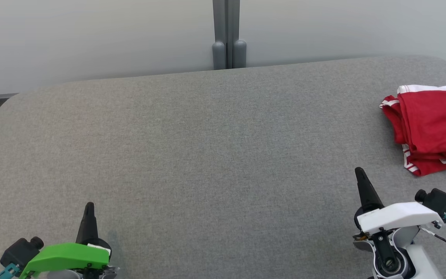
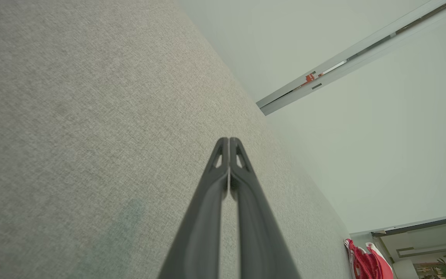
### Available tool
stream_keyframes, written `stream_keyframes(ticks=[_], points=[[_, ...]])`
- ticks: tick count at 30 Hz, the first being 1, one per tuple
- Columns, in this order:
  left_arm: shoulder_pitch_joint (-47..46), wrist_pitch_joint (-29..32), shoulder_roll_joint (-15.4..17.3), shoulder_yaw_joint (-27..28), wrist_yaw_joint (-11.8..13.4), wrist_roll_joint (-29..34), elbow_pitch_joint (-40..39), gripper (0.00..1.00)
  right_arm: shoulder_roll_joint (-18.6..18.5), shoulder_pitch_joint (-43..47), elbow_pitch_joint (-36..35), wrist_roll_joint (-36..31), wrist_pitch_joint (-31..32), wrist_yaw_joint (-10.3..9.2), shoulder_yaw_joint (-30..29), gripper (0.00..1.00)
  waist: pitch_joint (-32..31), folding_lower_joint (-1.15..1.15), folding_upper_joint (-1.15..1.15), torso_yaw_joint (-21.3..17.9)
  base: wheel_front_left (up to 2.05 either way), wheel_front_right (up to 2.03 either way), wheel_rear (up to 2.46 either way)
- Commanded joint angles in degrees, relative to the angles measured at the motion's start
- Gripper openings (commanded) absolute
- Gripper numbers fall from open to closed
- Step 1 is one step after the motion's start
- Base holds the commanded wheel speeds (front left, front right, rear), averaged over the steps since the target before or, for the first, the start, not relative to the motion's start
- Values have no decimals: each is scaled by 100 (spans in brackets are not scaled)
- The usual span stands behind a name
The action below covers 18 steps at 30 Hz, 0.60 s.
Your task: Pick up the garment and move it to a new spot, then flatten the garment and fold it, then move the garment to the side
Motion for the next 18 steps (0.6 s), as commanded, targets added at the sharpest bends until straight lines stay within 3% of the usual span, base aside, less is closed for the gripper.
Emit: stream_keyframes(ticks=[1, 18], points=[[-158, 40, 28, 42, -41, -179, -85, 0, -36, 10, -101, 176, 49, -3, -41, 0, -2, 0, 0, -2, 0, 0, 0], [-252, 331, 34, 176, -141, -1172, -130, 0, -37, 50, -195, 1250, 336, -3, -240, 0, -34, 0, 0, -25, 0, 0, 0]])
